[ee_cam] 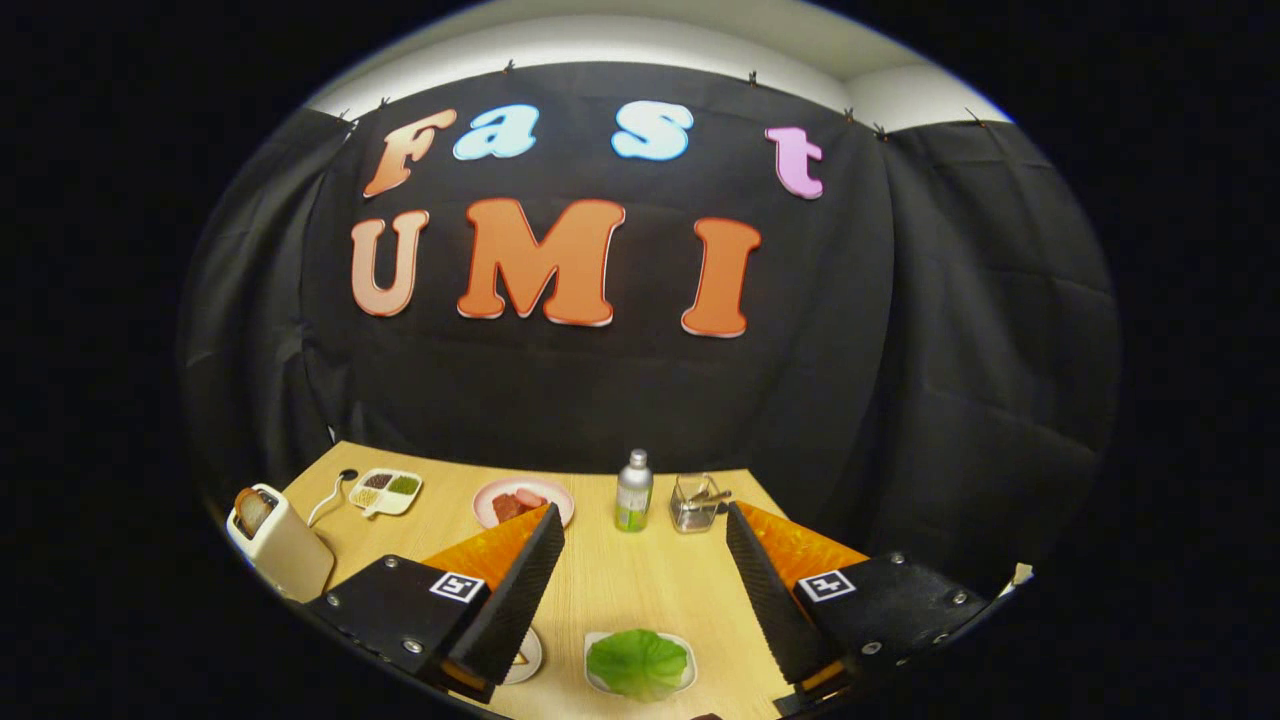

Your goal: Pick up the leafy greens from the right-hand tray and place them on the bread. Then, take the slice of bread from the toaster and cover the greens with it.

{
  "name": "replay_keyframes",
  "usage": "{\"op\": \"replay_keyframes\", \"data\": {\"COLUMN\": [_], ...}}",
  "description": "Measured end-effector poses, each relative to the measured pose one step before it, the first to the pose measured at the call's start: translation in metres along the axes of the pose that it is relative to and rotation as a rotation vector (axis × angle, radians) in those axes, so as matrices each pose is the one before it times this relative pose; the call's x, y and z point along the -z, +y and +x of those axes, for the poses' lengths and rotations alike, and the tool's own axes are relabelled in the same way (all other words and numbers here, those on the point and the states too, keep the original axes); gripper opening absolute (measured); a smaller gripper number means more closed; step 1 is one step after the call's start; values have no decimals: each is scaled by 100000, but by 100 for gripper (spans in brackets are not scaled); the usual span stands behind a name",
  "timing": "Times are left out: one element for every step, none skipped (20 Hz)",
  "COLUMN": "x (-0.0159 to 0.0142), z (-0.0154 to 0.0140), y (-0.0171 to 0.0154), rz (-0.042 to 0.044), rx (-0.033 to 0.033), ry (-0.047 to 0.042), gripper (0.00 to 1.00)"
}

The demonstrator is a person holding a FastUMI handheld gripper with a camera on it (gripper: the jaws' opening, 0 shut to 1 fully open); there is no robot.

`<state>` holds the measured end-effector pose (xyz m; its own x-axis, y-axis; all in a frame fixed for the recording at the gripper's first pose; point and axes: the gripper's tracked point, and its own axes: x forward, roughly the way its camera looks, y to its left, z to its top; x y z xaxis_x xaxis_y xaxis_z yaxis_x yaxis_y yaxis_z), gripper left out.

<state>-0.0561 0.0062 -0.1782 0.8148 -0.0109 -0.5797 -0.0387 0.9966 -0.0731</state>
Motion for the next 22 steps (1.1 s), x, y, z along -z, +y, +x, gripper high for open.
{"op": "replay_keyframes", "data": {"x": [1784,1665,1578,1661,1747,1441,1315,1332,1309,1298,1147,754,556,731,755,796,486,306,280,383,69,100], "z": [350,515,633,530,671,643,1056,943,814,401,607,899,870,745,689,750,651,698,646,786,629,726], "y": [247,76,109,-19,-54,102,104,-43,-70,-112,45,78,18,65,184,121,-71,237,127,90,-61,103], "rz": [90,-727,-1481,-1846,-1886,-1288,-1269,-1300,-1508,-1197,-802,-794,-1519,-1724,-1643,-1451,-884,-285,-109,-607,-785,-1462], "rx": [-1673,-1083,-1585,-1362,-2236,-1934,-1843,-844,-1270,-2047,-1851,-1651,-925,-1147,-1310,-814,-372,-1055,-733,-789,-242,-562], "ry": [5619,5329,4586,4892,4719,4422,4336,4299,4443,4415,4679,3304,3171,3318,3821,3885,3304,2615,2387,2186,1684,1625], "gripper": [98,98,98,98,98,98,98,98,98,98,98,98,98,98,98,98,98,98,98,98,98,98]}}
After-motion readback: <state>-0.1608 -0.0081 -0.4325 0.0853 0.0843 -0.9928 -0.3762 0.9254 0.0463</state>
